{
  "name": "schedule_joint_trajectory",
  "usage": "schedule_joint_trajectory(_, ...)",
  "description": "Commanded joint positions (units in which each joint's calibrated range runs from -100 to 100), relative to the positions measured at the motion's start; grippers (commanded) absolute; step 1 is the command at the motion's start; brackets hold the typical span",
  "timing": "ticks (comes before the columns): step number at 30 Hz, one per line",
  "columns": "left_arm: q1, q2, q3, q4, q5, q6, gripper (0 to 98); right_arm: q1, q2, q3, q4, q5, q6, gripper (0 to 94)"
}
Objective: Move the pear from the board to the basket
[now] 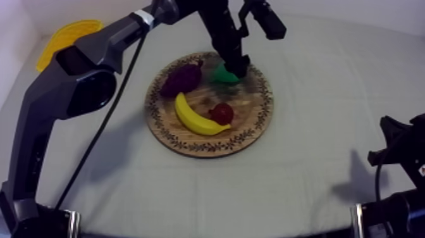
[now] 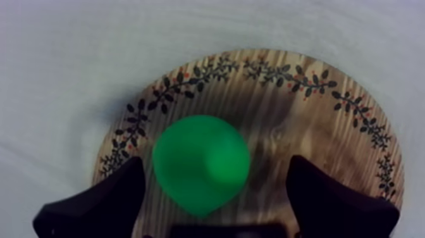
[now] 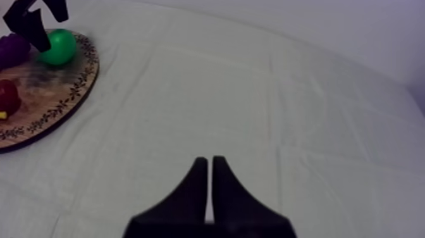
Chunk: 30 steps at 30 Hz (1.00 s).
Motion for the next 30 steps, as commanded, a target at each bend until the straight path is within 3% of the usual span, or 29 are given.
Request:
schedule_joint_trajectory(1, -0.2, 0.8, -0.5, 0.06, 0.0, 0.1, 82.0, 0.0, 0.0, 0.0, 0.0, 0.0, 0.0, 0.4)
schedule_joint_trajectory(15, -0.7, 5.8, -3.6, -0.15, 0.0, 1.2, 80.1, 0.0, 0.0, 0.0, 0.0, 0.0, 0.0, 0.4)
schedule_joint_trajectory(26, -0.8, 7.2, -4.3, -0.87, 0.0, 4.0, 54.7, 0.0, 0.0, 0.0, 0.0, 0.0, 0.0, 0.4)
schedule_joint_trajectory(30, -0.8, 7.4, -4.4, -0.91, 0.0, 4.3, 50.1, 0.0, 0.0, 0.0, 0.0, 0.0, 0.0, 0.4)
